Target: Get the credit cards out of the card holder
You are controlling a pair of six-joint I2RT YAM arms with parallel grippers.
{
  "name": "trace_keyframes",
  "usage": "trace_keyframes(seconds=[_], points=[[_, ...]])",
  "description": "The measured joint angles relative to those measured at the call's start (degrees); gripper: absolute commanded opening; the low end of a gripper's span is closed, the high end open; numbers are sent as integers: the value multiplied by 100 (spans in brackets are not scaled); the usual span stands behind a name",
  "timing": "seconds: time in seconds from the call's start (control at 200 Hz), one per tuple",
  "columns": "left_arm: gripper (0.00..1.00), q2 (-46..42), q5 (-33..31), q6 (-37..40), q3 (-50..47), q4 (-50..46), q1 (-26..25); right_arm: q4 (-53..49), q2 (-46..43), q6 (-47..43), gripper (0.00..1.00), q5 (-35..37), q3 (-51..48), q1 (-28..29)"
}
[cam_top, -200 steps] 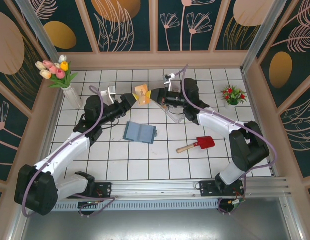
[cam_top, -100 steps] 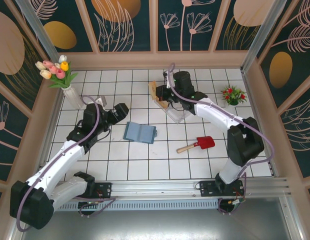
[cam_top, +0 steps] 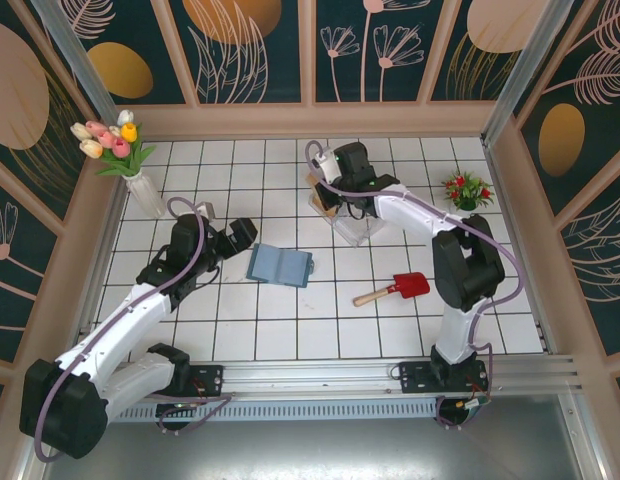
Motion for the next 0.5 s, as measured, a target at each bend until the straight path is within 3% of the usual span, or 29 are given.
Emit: trace_keyframes(seconds=[0.5], points=[[98,22,57,39,-109,44,2,-564,527,-586,0,76,455,-122]])
